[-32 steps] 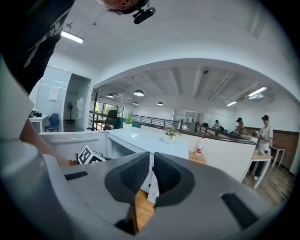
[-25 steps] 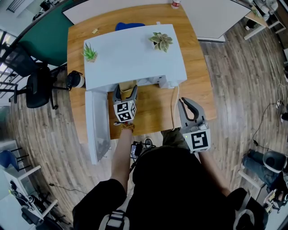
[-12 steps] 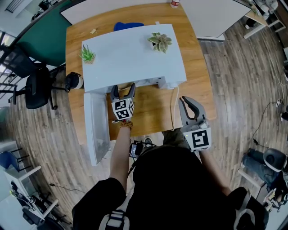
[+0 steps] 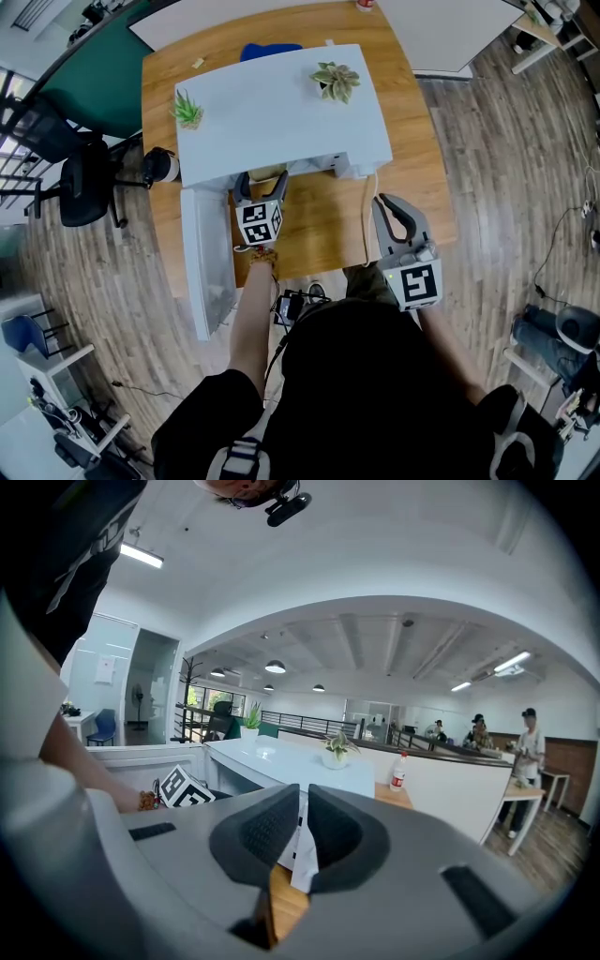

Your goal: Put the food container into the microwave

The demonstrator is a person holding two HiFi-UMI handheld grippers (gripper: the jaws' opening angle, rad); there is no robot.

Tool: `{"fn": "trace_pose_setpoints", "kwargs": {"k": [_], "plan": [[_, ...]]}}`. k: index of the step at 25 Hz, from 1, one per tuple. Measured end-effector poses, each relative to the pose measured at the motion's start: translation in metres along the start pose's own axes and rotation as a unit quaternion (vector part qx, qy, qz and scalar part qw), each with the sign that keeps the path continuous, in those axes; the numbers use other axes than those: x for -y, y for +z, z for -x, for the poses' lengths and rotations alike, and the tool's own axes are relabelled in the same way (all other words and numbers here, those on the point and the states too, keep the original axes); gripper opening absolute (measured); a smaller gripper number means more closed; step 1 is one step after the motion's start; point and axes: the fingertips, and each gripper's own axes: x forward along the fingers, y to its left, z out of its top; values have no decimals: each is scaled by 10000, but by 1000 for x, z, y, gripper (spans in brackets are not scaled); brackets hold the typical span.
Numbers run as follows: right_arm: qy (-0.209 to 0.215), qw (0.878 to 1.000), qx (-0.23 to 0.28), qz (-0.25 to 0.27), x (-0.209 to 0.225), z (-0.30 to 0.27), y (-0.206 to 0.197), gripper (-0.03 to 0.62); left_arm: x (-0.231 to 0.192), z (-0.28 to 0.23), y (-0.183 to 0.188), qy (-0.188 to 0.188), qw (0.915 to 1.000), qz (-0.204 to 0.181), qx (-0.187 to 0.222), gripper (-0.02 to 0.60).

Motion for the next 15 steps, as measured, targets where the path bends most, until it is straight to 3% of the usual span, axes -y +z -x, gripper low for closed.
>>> {"fn": "trace_pose_setpoints", "kwargs": {"k": [15], "plan": [[-142, 9998, -90, 53, -9, 20, -1, 25, -4, -19, -5, -48, 9998, -33, -183, 440]]}}
